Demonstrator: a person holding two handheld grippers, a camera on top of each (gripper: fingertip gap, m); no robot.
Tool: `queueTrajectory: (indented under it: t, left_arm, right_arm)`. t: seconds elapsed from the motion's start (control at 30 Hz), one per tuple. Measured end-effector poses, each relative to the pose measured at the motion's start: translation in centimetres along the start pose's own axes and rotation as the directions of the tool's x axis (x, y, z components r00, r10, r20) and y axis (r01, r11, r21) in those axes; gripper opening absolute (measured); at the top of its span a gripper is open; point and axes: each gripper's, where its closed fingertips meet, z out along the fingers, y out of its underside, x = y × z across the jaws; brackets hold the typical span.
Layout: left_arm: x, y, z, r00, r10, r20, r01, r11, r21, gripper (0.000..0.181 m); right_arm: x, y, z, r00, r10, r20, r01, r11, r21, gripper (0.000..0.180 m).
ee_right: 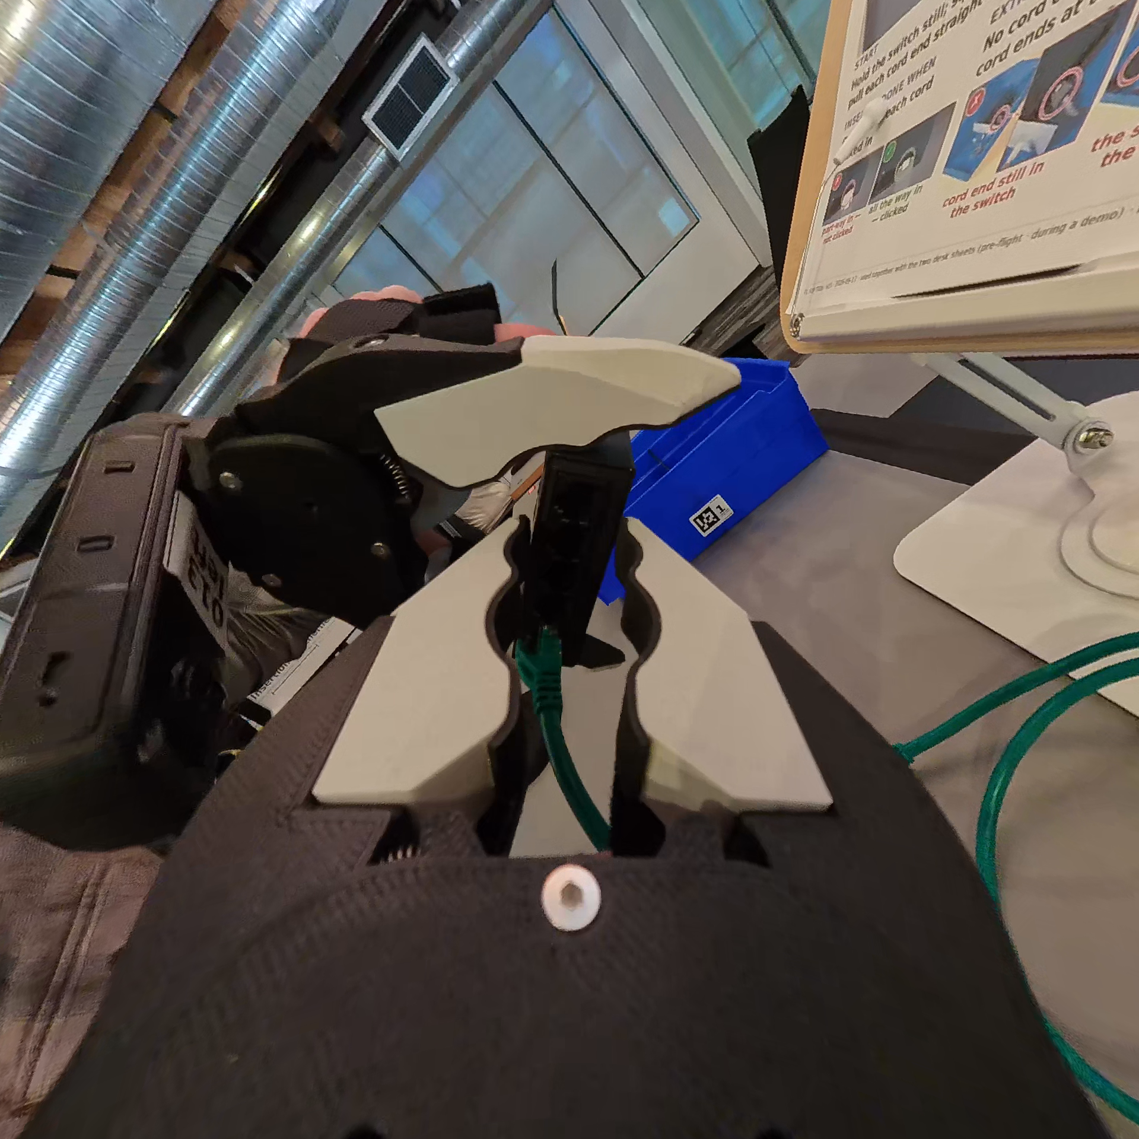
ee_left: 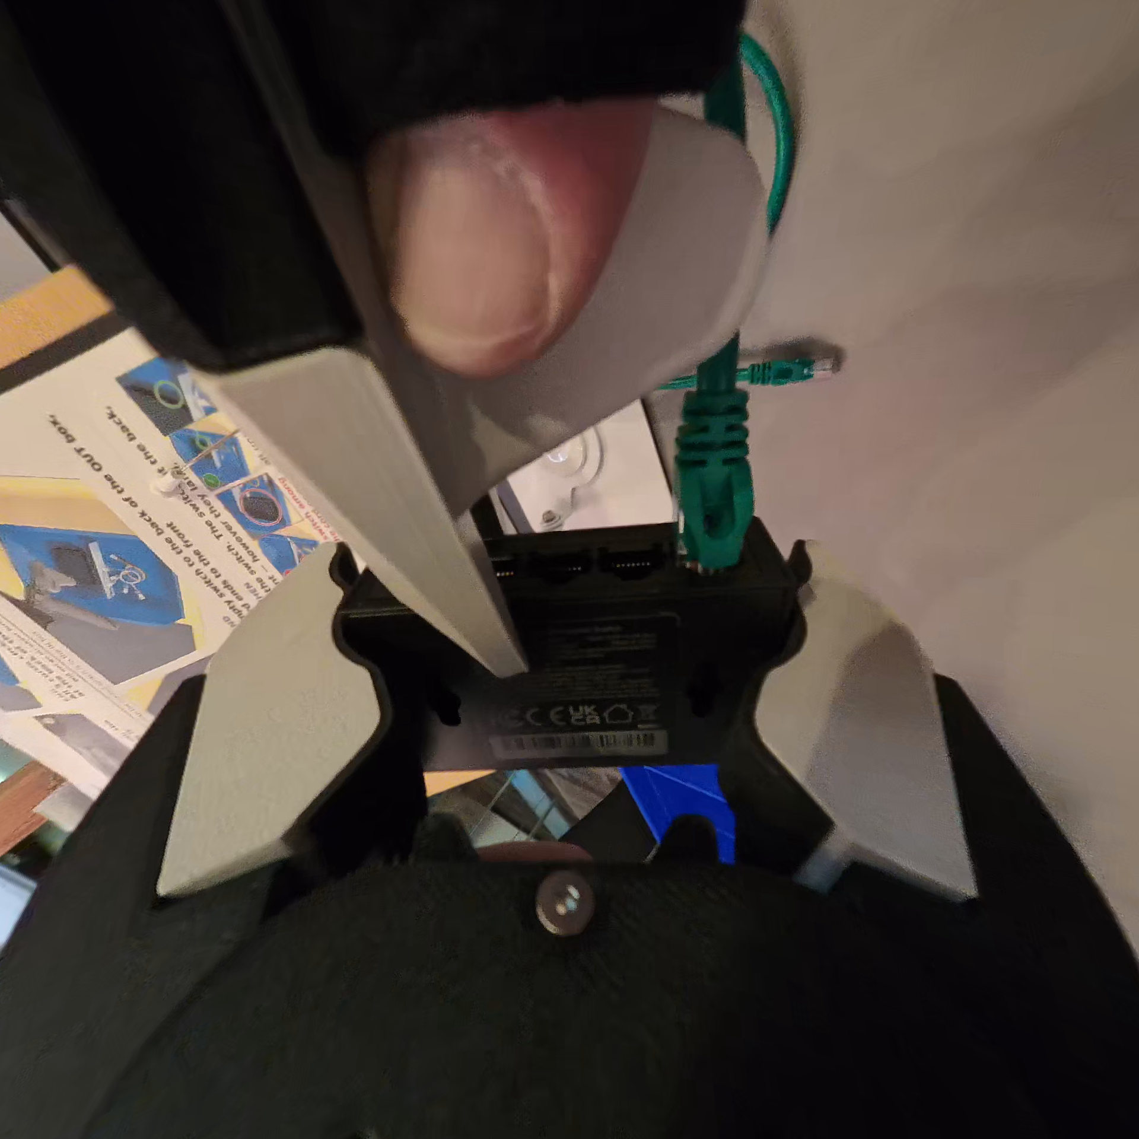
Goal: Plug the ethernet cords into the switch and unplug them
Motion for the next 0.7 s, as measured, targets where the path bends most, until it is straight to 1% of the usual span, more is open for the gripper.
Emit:
queueTrajectory:
  t: [0.03,0.07,0.1,0.2,0.27,0.33,0.4,0.43,0.5,0.57,0.6,0.63,0.67,0.7]
  left_arm:
    - [-0.1,0.2,0.0,1.000,-0.009,-0.005,0.009,1.000,0.000,0.126]
    - [0.2,0.5,0.0,0.999,-0.023,-0.033,0.023,1.000,-0.008,0.126]
    - [0.2,0.6,0.0,0.998,-0.034,-0.049,0.035,0.999,0.007,0.126]
    - [0.4,1.1,-0.1,0.988,-0.095,-0.120,0.101,0.994,0.046,0.126]
    - [0.6,1.6,-0.2,0.973,-0.138,-0.184,0.151,0.987,0.060,0.126]
    - [0.6,2.1,-0.4,0.961,-0.159,-0.227,0.183,0.979,0.086,0.126]
    - [0.8,2.4,-0.7,0.939,-0.185,-0.291,0.223,0.969,0.103,0.126]
    - [0.8,2.6,-0.8,0.932,-0.190,-0.310,0.234,0.966,0.111,0.126]
    - [1.5,3.0,-1.3,0.900,-0.195,-0.390,0.258,0.959,0.118,0.126]
    - [2.1,3.4,-1.9,0.875,-0.180,-0.450,0.263,0.956,0.130,0.127]
    - [2.3,3.5,-2.2,0.863,-0.176,-0.473,0.271,0.952,0.142,0.127]
    - [2.4,3.7,-2.5,0.853,-0.180,-0.491,0.283,0.948,0.144,0.126]
    - [2.6,3.8,-2.8,0.841,-0.179,-0.511,0.289,0.946,0.144,0.126]
    - [2.8,4.0,-3.1,0.831,-0.177,-0.527,0.292,0.946,0.143,0.126]
  right_arm:
    - [0.0,-0.2,-0.1,1.000,-0.002,0.004,0.002,1.000,0.003,0.030]
    - [0.3,-0.5,-0.3,1.000,-0.007,-0.013,0.007,1.000,0.008,0.040]
    - [0.4,-0.7,-0.6,0.999,-0.022,-0.024,0.022,1.000,0.010,0.040]
    - [0.5,-1.4,-1.6,0.996,-0.072,-0.058,0.073,0.997,0.010,0.052]
    - [0.3,-2.0,-2.5,0.988,-0.131,-0.084,0.133,0.991,0.016,0.053]
    - [-0.3,-2.3,-3.3,0.968,-0.222,-0.114,0.224,0.975,0.006,0.053]
    - [-1.0,-2.4,-3.9,0.916,-0.365,-0.164,0.364,0.931,-0.041,0.054]
    - [-1.5,-2.3,-4.1,0.873,-0.454,-0.178,0.449,0.891,-0.072,0.050]
    - [-2.5,-1.6,-4.4,0.753,-0.637,-0.163,0.613,0.770,-0.176,0.044]
    - [-4.1,-0.8,-4.4,0.635,-0.767,-0.095,0.734,0.637,-0.236,0.041]
    - [-4.6,-0.8,-4.3,0.561,-0.823,-0.087,0.783,0.562,-0.266,0.044]
    - [-5.2,-0.7,-4.1,0.479,-0.875,-0.069,0.827,0.476,-0.298,0.042]
    - [-5.7,-0.8,-3.8,0.386,-0.921,-0.060,0.862,0.383,-0.331,0.042]
    - [-6.3,-0.7,-3.3,0.291,-0.956,-0.044,0.888,0.287,-0.359,0.045]
